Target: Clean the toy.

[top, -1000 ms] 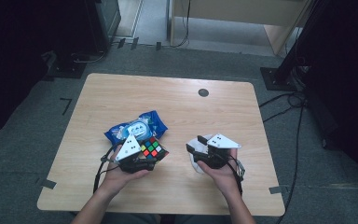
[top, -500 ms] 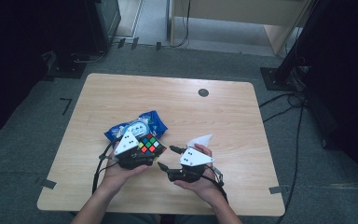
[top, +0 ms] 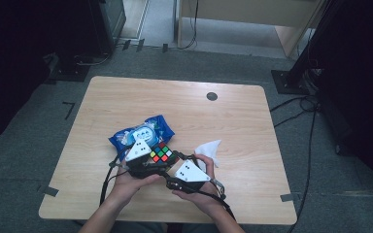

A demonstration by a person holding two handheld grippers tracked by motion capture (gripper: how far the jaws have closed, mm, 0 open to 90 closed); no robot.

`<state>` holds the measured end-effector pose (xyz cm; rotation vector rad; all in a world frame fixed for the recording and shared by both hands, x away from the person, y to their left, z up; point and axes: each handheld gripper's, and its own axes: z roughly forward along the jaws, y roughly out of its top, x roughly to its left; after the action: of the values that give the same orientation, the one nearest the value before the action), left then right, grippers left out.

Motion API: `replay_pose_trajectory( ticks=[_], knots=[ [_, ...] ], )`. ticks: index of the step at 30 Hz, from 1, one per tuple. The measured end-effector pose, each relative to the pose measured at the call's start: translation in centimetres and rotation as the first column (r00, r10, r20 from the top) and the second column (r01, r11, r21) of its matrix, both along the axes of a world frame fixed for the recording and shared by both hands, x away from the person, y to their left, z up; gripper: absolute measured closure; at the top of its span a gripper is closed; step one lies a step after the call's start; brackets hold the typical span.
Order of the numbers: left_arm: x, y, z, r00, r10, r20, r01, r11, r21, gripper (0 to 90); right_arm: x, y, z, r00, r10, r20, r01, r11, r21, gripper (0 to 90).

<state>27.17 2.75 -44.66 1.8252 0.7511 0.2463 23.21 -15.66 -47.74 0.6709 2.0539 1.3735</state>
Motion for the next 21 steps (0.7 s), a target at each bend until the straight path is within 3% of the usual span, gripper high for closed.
replay_pose_trajectory(
  ticks=[3, 10, 14, 21],
  knots=[
    [0.0, 0.0, 0.0, 0.9999, 0.008, -0.010, -0.008, 1.0000, -0.003, 33.8, -0.1, 0.1, -0.1, 0.9999, -0.005, 0.015, 0.005, 1.000, -0.003, 32.0],
    [0.3, 0.2, -0.2, 0.9993, 0.019, -0.032, -0.019, 0.9998, -0.009, 33.5, 0.1, 0.1, 0.0, 0.9999, 0.003, -0.014, -0.003, 1.000, -0.008, 34.1],
    [0.5, 0.5, -0.1, 0.9990, 0.007, -0.045, -0.010, 0.9988, -0.048, 32.6, 0.0, 0.1, 0.2, 0.9999, -0.001, -0.017, 0.001, 1.000, -0.008, 34.7],
    [0.4, 1.5, 0.6, 1.0000, 0.000, -0.007, -0.001, 0.9924, -0.123, 32.4, 0.2, -0.5, 0.2, 0.9984, 0.010, -0.055, -0.010, 1.000, -0.007, 34.9]
  ],
)
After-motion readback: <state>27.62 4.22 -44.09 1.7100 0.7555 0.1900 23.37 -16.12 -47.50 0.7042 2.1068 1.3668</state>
